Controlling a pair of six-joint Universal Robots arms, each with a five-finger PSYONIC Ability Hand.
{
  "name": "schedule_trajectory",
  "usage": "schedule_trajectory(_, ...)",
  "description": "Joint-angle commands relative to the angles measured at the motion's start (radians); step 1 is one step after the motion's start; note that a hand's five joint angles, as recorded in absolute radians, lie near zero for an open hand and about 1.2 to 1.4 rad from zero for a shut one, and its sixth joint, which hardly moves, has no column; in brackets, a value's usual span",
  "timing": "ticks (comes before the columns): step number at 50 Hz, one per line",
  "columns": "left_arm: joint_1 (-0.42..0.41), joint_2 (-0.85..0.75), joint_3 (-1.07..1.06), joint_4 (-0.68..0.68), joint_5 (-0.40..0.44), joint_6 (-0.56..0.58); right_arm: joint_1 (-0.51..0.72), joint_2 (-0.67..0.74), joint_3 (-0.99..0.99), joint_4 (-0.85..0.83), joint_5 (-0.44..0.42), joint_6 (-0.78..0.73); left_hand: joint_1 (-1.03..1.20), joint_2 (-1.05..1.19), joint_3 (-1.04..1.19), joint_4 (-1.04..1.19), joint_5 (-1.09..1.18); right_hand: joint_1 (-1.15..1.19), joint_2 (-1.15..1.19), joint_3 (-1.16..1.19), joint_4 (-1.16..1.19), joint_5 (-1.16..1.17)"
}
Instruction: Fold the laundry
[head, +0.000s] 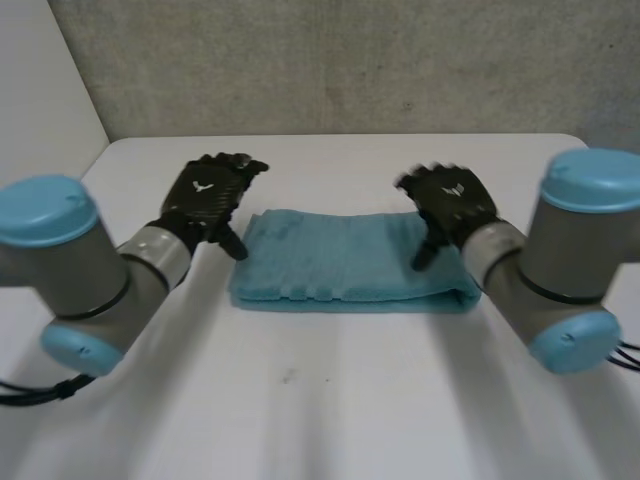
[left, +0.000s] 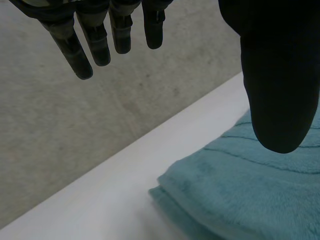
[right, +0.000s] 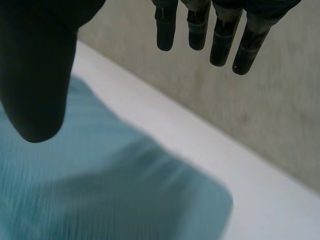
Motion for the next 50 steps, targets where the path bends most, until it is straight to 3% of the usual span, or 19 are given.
schedule_trajectory(1,-0.027,-0.206,0.24,-0.125,0.014,0.012,-0.123,-0.005,0.157,-0.006,-0.108,0.0,0.041,0.036,0.025,0.035,0.024,0.106,0.093,0.1,0.081,0.077)
schedule_trajectory(4,-0.027,-0.243,0.266,-0.137,0.015,0.024,-0.139,0.002,0.171,-0.012,-0.131,0.0,0.041,0.036,0.025,0.035,0.024,0.176,0.163,0.17,0.151,0.147)
schedule_trajectory(8,-0.027,-0.267,0.253,-0.137,0.012,0.064,-0.164,0.077,0.174,-0.058,-0.128,-0.002,0.032,0.027,0.017,0.027,0.015,0.522,0.509,0.516,0.497,0.493)
schedule_trajectory(9,-0.027,-0.267,0.247,-0.136,0.011,0.072,-0.167,0.103,0.168,-0.075,-0.122,-0.002,0.029,0.024,0.014,0.024,0.012,0.77,0.757,0.764,0.745,0.741)
schedule_trajectory(12,-0.025,-0.267,0.211,-0.136,0.003,0.089,-0.176,0.12,0.157,-0.093,-0.098,-0.011,0.032,0.027,0.017,0.027,0.015,1.184,1.171,1.178,1.159,1.155)
schedule_trajectory(20,-0.022,-0.148,0.078,-0.145,-0.006,0.092,-0.19,0.113,0.039,-0.084,0.011,-0.221,0.032,0.027,0.017,0.027,0.015,1.185,1.173,1.18,1.161,1.156)
schedule_trajectory(25,-0.022,-0.034,0.015,-0.145,-0.006,0.081,-0.018,0.094,-0.136,-0.014,0.014,-0.344,0.029,0.024,0.014,0.024,0.012,1.185,1.173,1.18,1.161,1.156)
schedule_trajectory(34,-0.013,0.141,-0.06,-0.142,-0.035,0.025,0.277,0.275,-0.393,0.051,-0.018,-0.391,0.026,0.021,0.011,0.021,0.009,1.185,1.173,1.18,1.161,1.156)
schedule_trajectory(42,0.025,0.207,-0.103,-0.145,-0.173,-0.011,0.411,0.435,-0.43,0.046,-0.124,-0.5,0.023,0.018,0.008,0.018,0.006,1.185,1.173,1.18,1.161,1.156)
schedule_trajectory(44,0.027,0.205,-0.103,-0.143,-0.175,-0.011,0.416,0.438,-0.43,0.046,-0.119,-0.514,0.023,0.018,0.008,0.018,0.006,1.042,1.03,1.037,1.018,1.014)
schedule_trajectory(45,0.028,0.205,-0.103,-0.143,-0.175,-0.012,0.416,0.432,-0.43,0.045,-0.112,-0.516,0.023,0.018,0.008,0.018,0.006,0.775,0.763,0.769,0.75,0.746)
schedule_trajectory(46,0.03,0.207,-0.1,-0.142,-0.175,-0.012,0.407,0.4,-0.429,0.043,-0.066,-0.51,0.023,0.018,0.008,0.018,0.006,0.101,0.088,0.095,0.076,0.072)
schedule_trajectory(50,0.027,0.185,-0.073,-0.134,-0.173,-0.011,0.393,0.291,-0.407,0.046,0.057,-0.444,0.023,0.018,0.008,0.018,0.006,-0.037,-0.049,-0.042,-0.061,-0.065)
